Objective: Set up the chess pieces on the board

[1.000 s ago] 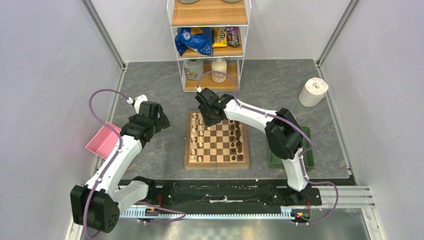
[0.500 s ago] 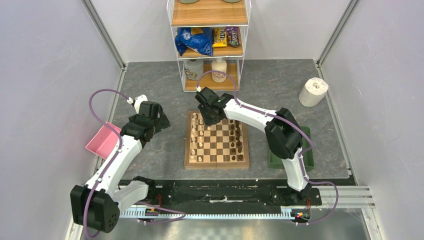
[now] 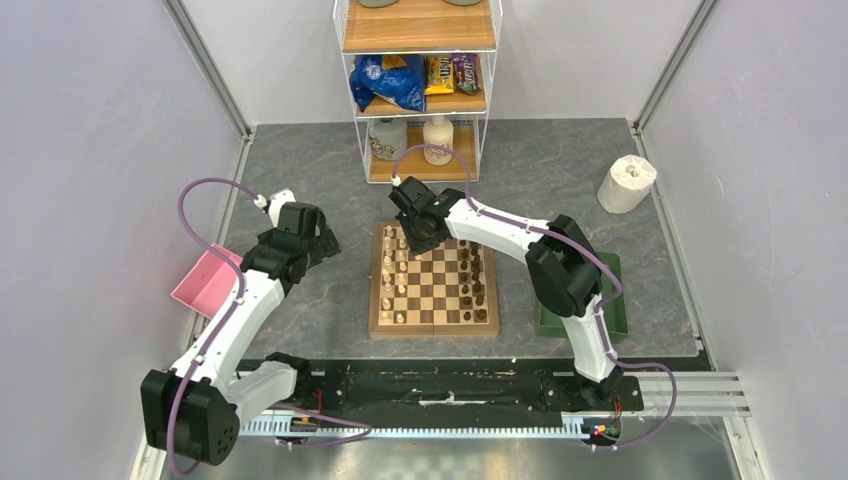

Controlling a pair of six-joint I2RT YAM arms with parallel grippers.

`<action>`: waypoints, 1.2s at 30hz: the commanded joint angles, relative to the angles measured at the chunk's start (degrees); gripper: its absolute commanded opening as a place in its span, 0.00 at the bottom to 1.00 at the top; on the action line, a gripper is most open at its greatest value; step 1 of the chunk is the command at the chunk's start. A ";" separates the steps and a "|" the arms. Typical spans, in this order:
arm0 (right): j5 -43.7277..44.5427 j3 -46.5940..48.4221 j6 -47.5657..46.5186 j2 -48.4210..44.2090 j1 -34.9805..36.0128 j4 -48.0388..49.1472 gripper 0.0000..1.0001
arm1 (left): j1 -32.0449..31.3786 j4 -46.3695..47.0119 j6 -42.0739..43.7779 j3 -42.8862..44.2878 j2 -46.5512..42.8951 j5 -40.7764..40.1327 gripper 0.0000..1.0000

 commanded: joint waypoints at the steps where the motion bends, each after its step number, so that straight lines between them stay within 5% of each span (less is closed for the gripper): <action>1: -0.47 2.59 -0.68 -0.14 -0.20 0.01 0.23 | 0.40 1.91 -1.26 0.49 0.30 -0.54 0.95; 13: 1.28 -1.68 -0.13 -7.48 0.81 0.55 0.17 | 0.40 2.02 -1.33 0.41 0.17 -0.47 0.95; 23: 7.95 -11.18 1.90 -14.64 10.04 4.23 0.17 | 0.49 2.20 -1.36 0.24 -0.02 -0.11 0.95; 36: 7.44 -13.58 4.19 -12.96 16.01 7.21 0.17 | 0.49 1.85 -1.54 -0.30 -1.35 -0.20 0.95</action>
